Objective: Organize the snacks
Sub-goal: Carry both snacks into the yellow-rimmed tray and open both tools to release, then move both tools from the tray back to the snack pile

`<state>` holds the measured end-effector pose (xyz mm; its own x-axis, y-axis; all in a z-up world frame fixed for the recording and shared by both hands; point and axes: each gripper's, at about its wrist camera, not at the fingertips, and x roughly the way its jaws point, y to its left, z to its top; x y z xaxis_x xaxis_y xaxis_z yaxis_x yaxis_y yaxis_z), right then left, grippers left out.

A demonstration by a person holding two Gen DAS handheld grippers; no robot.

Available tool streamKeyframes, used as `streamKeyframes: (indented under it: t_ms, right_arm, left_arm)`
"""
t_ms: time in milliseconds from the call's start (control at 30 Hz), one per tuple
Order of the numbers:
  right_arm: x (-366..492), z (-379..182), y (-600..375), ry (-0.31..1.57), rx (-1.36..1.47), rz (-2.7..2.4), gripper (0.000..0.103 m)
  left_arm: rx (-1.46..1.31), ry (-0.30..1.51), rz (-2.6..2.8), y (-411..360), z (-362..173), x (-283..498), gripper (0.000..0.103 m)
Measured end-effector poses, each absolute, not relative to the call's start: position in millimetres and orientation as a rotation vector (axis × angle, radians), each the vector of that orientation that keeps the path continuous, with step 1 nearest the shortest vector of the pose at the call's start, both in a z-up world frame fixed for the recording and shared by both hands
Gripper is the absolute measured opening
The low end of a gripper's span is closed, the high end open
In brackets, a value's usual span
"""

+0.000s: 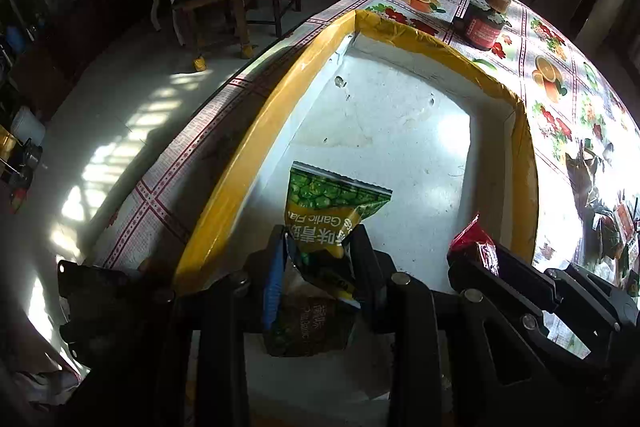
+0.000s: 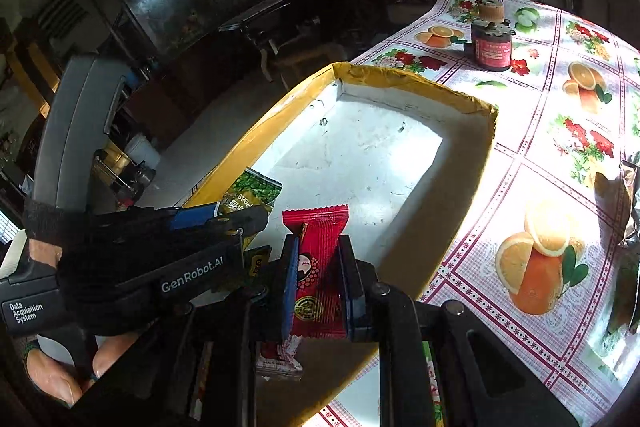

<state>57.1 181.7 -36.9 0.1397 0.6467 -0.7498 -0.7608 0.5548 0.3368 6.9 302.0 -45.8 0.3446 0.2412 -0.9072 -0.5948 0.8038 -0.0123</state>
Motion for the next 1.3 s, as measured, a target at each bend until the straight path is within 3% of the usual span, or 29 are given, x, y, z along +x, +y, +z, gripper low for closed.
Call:
streamKeyframes:
  t_ms: [367,433,567,633,667,933,1300]
  right_arm:
    - [55,-54,197,1.018,-0.254,0.983,0.020]
    - [54,-49,193,1.005,-0.247,0.986,0.025]
    - [53,-32,172,0.969,-0.200,0.979,0.030]
    - [52,-22,154,0.944,-0.171,0.962,0.032]
    - [53,-17,142,0.936,-0.147,0.952,0.034]
    - [56,0,34,0.883,-0.007,0.800,0.039]
    - [52,-34,-94,0.940,0.132,0.560,0.040]
  left_arm:
    - [-0.371,1.144,0.552,308,-60,15,0.037]
    - [-0.384,1.145,0.540,307,-58,16,0.047]
    - [-0.377,1.113,0.530,300,-47,13,0.053]
    - [-0.368,1.106,0.520,295,-43,12,0.067]
    - [-0.360,1.105,0.520,292,-41,13,0.069]
    - [-0.326,1.083,0.468,253,-24,19,0.069]
    - [-0.195,1.094,0.324,158,-12,35,0.075]
